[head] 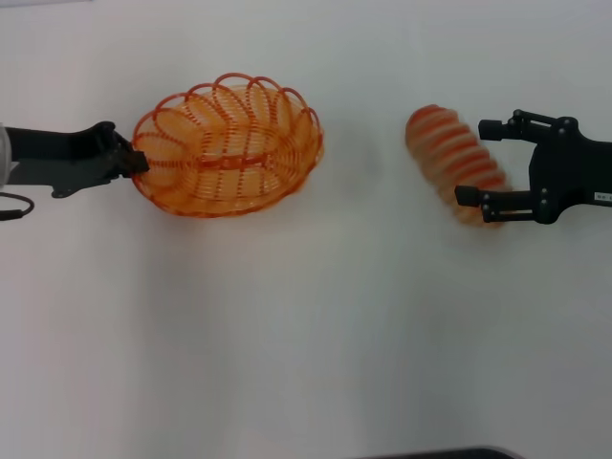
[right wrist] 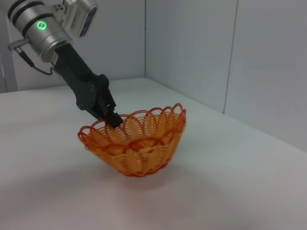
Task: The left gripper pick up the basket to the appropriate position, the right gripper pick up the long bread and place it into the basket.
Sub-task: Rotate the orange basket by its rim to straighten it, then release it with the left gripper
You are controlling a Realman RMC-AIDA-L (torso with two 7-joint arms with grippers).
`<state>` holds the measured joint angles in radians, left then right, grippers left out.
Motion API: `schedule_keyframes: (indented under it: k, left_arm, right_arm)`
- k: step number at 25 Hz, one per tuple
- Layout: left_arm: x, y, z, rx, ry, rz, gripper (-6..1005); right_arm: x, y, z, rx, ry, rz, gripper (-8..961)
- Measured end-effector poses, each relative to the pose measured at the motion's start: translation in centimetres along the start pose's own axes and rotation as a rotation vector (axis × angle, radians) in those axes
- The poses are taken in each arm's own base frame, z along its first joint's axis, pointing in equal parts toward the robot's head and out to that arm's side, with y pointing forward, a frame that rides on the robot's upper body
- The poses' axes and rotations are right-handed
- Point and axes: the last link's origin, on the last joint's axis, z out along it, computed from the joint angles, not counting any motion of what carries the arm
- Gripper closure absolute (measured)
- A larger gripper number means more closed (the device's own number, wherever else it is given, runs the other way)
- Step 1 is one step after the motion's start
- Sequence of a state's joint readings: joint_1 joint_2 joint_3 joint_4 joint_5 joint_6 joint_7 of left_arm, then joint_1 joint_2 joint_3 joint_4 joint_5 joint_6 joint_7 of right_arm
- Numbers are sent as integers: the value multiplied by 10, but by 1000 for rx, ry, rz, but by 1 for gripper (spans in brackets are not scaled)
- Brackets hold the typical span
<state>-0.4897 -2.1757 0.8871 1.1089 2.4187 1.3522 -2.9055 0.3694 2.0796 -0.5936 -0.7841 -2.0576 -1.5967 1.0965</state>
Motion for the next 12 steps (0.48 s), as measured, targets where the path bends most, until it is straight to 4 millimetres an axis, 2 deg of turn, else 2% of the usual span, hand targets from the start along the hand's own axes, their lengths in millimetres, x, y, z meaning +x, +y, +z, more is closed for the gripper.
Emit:
schedule_keyframes:
  k: [5,12]
  left_arm:
    - [-3,11,2,7,-1,16,938]
    - [-5,9,2,10,4,10,930]
  right_arm:
    - [0,2,1,-8,0,-10,28]
    - [3,4,0,-11,2,-13,29]
